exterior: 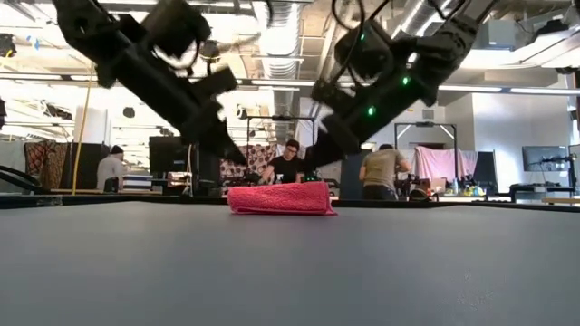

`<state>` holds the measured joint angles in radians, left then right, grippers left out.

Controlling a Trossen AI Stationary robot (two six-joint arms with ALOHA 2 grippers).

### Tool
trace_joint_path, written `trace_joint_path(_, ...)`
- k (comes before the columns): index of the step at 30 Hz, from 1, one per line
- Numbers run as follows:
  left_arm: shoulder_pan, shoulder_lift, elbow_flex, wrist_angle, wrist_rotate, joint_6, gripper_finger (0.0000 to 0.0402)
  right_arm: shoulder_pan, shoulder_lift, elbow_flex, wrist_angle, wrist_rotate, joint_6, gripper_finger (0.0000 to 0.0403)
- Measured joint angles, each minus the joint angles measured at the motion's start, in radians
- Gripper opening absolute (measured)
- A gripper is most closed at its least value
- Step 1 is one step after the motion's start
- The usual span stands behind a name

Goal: Roll towel
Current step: Roll the light red towel, then move the light red towel to the middle left of the table

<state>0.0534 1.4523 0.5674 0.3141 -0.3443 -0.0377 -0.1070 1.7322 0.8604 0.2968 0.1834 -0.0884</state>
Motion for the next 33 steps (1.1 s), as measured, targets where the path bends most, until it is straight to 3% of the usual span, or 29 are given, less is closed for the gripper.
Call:
trace_joint_path(7,0.022,0.17,-0.001,0.036,-0.009,-0.067,0.0001,-0.002,0.109,0.0,0.004,0.0,0.008,0.0079)
trace_joint_path(15,0.023,0.144,-0.001,0.033,-0.02,-0.079,0.0001,-0.008,0.1,0.0,0.004,0.0,-0.036,0.0079)
trace_joint_path(22,0.022,-0.038,-0.001,0.004,-0.02,-0.036,0.0001,-0.008,-0.049,0.0,-0.019,0.001,-0.071,0.0079)
trace_joint_path(27,0.023,-0.146,-0.001,-0.004,-0.009,0.046,0.0007,0.008,-0.206,0.001,-0.182,0.001,-0.022,0.0079)
trace_joint_path(30,0.047,-0.162,0.038,-0.023,-0.007,0.061,0.0025,0.03,-0.287,0.001,-0.304,0.001,0.049,0.0079)
trace_joint_path(33,0.11,-0.124,0.13,-0.101,0.086,0.079,0.0054,0.066,-0.339,0.0,-0.401,0.001,0.12,0.0079)
